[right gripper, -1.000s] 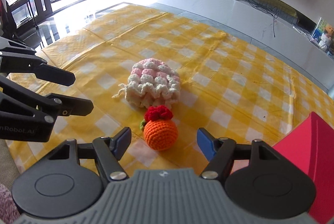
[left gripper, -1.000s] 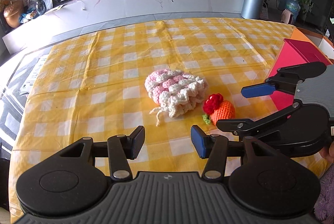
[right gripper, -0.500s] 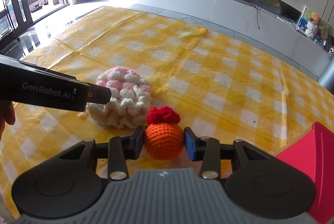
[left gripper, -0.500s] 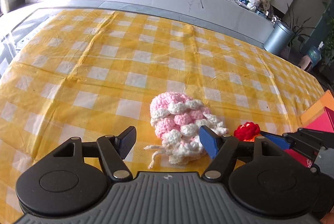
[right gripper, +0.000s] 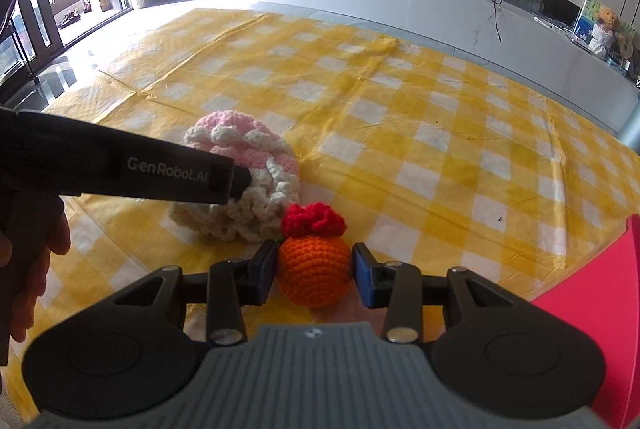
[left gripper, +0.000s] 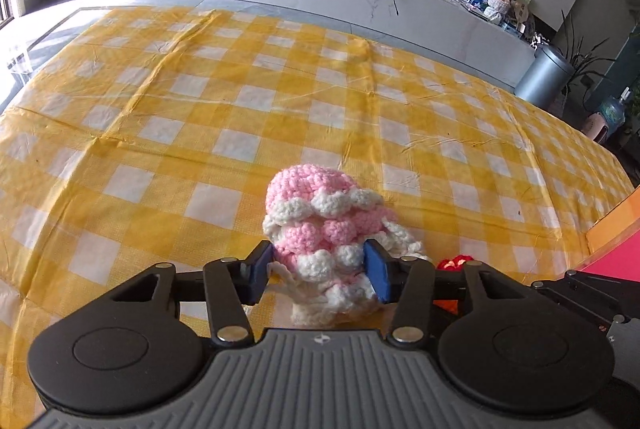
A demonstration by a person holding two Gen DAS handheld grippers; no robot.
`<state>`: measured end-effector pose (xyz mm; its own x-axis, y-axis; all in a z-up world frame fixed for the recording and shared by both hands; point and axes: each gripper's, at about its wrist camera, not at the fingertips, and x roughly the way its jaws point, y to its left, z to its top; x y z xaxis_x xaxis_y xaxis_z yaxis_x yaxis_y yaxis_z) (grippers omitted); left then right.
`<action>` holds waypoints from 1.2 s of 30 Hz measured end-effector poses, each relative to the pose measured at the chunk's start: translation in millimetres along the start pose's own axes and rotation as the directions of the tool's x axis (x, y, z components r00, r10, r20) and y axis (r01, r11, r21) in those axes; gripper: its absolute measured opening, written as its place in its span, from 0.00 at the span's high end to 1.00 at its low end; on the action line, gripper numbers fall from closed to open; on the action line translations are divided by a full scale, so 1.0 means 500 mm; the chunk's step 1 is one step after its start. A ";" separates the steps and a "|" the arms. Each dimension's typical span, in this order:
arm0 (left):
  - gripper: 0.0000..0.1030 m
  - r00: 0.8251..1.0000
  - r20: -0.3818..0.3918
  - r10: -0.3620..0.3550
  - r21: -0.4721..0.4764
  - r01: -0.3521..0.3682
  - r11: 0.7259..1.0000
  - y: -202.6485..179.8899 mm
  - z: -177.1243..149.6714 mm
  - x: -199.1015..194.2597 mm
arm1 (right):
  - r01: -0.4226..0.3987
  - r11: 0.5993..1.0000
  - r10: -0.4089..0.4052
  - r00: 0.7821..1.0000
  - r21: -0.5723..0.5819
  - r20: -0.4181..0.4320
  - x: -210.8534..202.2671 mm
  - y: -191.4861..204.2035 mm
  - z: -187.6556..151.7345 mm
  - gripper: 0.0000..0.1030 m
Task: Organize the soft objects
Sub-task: 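Grasp the pink crocheted pouch with the left gripper while the right grasps the orange ball, then lift the pouch and orange ball and carry them over the cardboard box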
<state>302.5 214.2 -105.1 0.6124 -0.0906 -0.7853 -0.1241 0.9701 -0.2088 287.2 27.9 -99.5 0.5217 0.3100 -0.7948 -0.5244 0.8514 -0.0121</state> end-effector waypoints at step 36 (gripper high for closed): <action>0.74 0.992 0.102 -0.074 0.173 0.056 0.983 -0.186 -0.216 -0.373 | -0.124 0.992 0.120 0.987 0.025 0.110 -0.449 -0.043 -0.210 0.61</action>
<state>115.6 116.5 -2.2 0.6961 -0.1388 -0.7044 0.0471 0.9878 -0.1481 110.6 -104.5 15.5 0.5257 0.4548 -0.7189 -0.5676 0.8170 0.1017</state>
